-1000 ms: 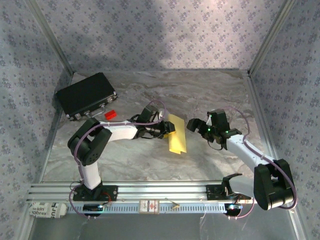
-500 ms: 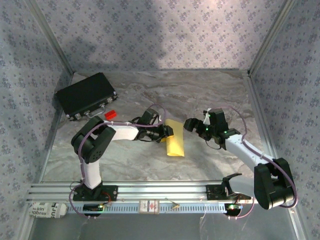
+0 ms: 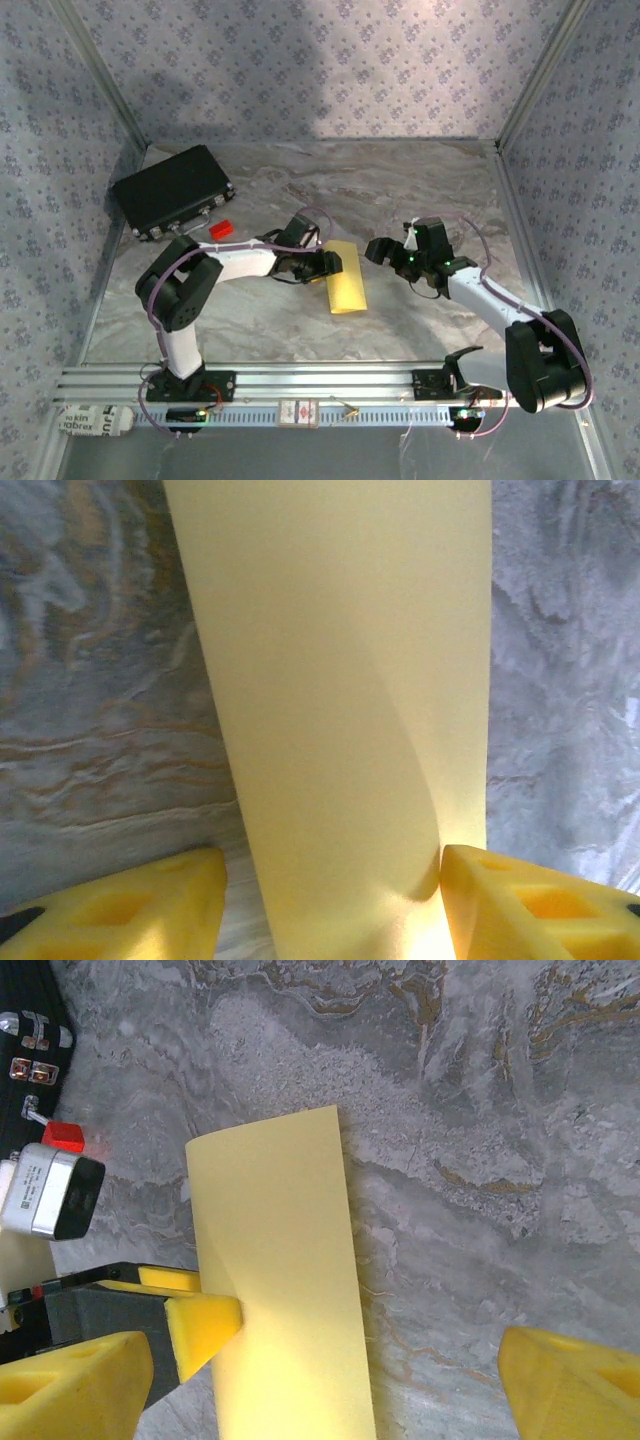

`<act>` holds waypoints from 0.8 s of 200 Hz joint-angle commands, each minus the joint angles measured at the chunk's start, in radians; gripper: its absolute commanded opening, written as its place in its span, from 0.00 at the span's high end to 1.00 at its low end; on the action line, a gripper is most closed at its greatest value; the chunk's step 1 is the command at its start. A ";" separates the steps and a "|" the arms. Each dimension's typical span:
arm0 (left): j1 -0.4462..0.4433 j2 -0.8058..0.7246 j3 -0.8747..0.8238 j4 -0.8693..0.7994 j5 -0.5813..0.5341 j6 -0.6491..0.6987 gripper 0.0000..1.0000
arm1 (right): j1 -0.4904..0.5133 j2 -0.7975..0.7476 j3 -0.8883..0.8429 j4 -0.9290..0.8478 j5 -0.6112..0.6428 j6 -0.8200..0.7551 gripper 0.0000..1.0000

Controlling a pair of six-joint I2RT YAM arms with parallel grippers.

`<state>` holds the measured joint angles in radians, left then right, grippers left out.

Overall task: Fold a paper plane with a square sheet of paper (pick it up from the middle)
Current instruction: First fold the square sheet of paper in half at the center of the table.

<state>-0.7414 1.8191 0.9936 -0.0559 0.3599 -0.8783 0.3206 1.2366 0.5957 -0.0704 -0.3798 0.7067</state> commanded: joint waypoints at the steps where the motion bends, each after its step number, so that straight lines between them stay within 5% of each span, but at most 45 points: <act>1: 0.003 -0.037 0.023 -0.096 -0.071 0.043 0.43 | 0.012 0.016 0.015 0.012 -0.008 -0.002 0.09; 160: 0.003 -0.010 0.010 -0.150 -0.120 0.029 0.56 | 0.035 0.040 0.018 -0.004 0.008 -0.006 0.09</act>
<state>-0.7422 1.8118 0.9989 -0.1120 0.2977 -0.8612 0.3477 1.2663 0.5957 -0.0708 -0.3786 0.7067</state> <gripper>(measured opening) 0.475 0.910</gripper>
